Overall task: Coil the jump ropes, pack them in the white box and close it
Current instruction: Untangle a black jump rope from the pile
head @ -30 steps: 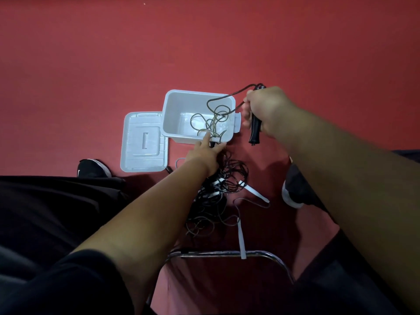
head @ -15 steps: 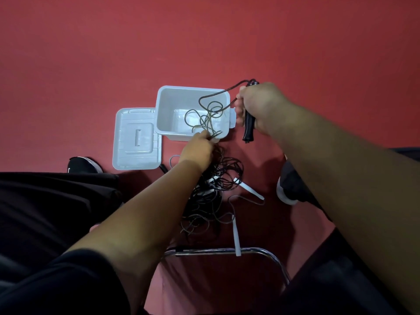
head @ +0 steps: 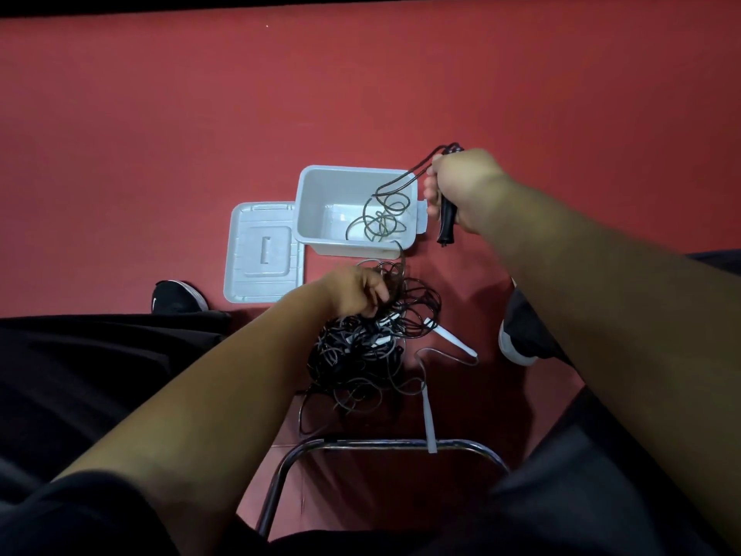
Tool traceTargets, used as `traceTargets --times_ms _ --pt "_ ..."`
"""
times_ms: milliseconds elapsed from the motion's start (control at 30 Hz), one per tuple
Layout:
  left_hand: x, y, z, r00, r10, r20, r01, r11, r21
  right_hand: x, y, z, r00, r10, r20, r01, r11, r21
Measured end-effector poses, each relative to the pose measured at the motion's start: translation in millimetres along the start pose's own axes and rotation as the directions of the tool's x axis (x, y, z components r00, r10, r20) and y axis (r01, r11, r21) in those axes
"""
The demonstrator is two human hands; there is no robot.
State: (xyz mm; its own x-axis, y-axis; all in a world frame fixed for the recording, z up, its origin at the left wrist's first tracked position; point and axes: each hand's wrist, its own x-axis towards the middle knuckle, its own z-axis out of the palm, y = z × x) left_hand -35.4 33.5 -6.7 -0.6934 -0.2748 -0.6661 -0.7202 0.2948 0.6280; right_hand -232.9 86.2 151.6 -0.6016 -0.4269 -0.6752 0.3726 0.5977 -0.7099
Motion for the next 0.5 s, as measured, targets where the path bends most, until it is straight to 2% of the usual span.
traceTargets --times_ms 67,133,233,333,500 --pt "0 -9 1 0.991 -0.07 0.117 0.052 0.987 0.154 -4 -5 0 1.0 -0.006 0.025 0.006 1.0 0.013" --pt "-3 -9 0 0.975 -0.139 0.175 0.073 0.94 0.334 -7 -8 -2 0.998 -0.031 0.063 0.031 0.999 0.013" --pt "-4 -5 2 0.976 -0.188 0.114 0.087 0.805 0.586 -10 -7 -3 0.99 -0.073 0.121 0.078 0.996 -0.042" --pt "3 -1 3 0.983 -0.176 -0.044 0.167 0.788 0.592 -2 -3 -1 0.997 -0.055 0.046 0.056 0.998 -0.019" --pt "23 9 -4 0.94 -0.083 -0.332 0.227 0.878 0.421 9 2 4 1.0 -0.011 -0.022 0.012 1.0 0.025"
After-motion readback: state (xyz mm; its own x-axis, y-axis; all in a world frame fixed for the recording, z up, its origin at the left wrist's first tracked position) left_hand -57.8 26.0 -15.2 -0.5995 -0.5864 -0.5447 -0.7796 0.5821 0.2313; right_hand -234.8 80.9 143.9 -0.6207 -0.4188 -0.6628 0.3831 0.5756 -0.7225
